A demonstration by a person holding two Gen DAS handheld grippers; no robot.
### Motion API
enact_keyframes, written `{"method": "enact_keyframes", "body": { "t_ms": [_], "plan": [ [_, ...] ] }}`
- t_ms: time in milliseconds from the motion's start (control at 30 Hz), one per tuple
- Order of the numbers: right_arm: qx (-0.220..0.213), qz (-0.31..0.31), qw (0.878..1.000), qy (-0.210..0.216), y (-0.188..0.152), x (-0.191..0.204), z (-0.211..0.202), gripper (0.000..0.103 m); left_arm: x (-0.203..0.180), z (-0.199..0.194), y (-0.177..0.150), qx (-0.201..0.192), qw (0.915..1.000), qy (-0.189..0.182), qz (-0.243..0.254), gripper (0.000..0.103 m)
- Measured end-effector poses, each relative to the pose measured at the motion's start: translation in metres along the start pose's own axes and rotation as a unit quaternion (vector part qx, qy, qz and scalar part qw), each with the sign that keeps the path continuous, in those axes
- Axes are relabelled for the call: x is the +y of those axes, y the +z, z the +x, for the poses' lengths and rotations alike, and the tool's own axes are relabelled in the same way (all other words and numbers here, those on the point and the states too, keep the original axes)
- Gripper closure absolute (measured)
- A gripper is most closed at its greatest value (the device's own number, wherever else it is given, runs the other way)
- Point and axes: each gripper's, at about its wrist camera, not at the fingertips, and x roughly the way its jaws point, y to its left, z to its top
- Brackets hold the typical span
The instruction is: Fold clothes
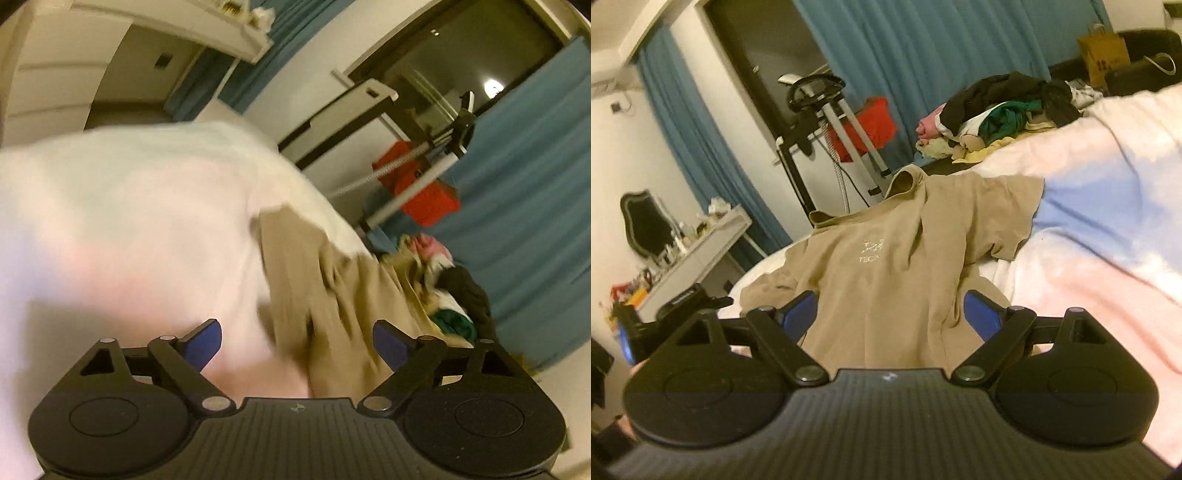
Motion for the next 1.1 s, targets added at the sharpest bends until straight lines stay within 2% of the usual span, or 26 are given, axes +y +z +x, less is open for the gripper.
{"method": "enact_keyframes", "body": {
  "t_ms": [133,167,233,267,300,333,433,467,500,567,633,700,733,767,800,867,967,1100],
  "plan": [
    [0.022,0.021,1.000,-0.006,-0.004,-0.016,0.029,0.015,-0.007,0.056,0.022,0.013,0.9998,0.014,0.005,0.032],
    [0.024,0.026,0.999,-0.009,-0.002,-0.019,0.035,0.015,-0.012,0.067,0.025,0.016,0.9994,0.019,0.024,0.037],
    [0.020,0.033,0.999,-0.019,0.000,-0.024,0.044,0.016,-0.022,0.084,0.032,0.020,0.9974,0.031,0.062,0.057],
    [0.017,0.034,0.999,-0.024,0.000,-0.025,0.047,0.015,-0.026,0.091,0.036,0.023,0.9962,0.036,0.076,0.073],
    [0.016,0.035,0.999,-0.028,0.000,-0.026,0.050,0.015,-0.030,0.099,0.043,0.031,0.9952,0.039,0.084,0.097],
    [0.016,0.036,0.999,-0.030,-0.001,-0.026,0.052,0.015,-0.035,0.105,0.049,0.042,0.9937,0.042,0.095,0.099],
    [0.011,0.029,0.999,-0.038,-0.005,-0.022,0.062,0.015,-0.068,0.116,0.075,0.022,0.9792,0.089,0.181,0.100],
    [0.008,0.021,0.999,-0.043,-0.007,-0.020,0.066,0.015,-0.075,0.117,0.088,-0.002,0.9752,0.104,0.196,0.100],
    [0.008,0.012,0.999,-0.045,-0.007,-0.017,0.070,0.016,-0.081,0.116,0.103,-0.035,0.9719,0.129,0.193,0.100],
    [0.009,-0.006,0.999,-0.047,-0.007,-0.012,0.077,0.016,-0.085,0.118,0.127,-0.075,0.9665,0.173,0.174,0.100],
    [0.003,-0.020,0.999,-0.048,-0.008,-0.009,0.079,0.016,-0.082,0.125,0.138,-0.056,0.9703,0.172,0.161,0.097],
    [-0.002,-0.035,0.998,-0.050,-0.008,-0.006,0.079,0.016,-0.079,0.125,0.140,-0.041,0.9726,0.166,0.158,0.085],
    [-0.003,-0.038,0.998,-0.051,-0.009,-0.005,0.078,0.016,-0.078,0.119,0.137,-0.040,0.9724,0.162,0.163,0.077],
    [-0.004,-0.039,0.998,-0.051,-0.009,-0.005,0.078,0.016,-0.077,0.113,0.133,-0.039,0.9722,0.159,0.167,0.054],
    [-0.004,-0.039,0.998,-0.050,-0.008,-0.005,0.078,0.016,-0.076,0.104,0.129,-0.036,0.9700,0.163,0.177,0.044],
    [-0.006,-0.038,0.998,-0.048,-0.008,-0.004,0.076,0.016,-0.072,0.081,0.117,-0.024,0.9705,0.154,0.184,0.044],
    [-0.012,-0.040,0.998,-0.045,-0.007,0.000,0.071,0.016,-0.064,0.026,0.098,-0.009,0.9767,0.112,0.183,0.044],
    [-0.025,-0.047,0.998,-0.043,-0.004,0.004,0.059,0.016,-0.054,-0.074,0.062,0.001,0.9739,0.073,0.215,0.035]
  ]
}}
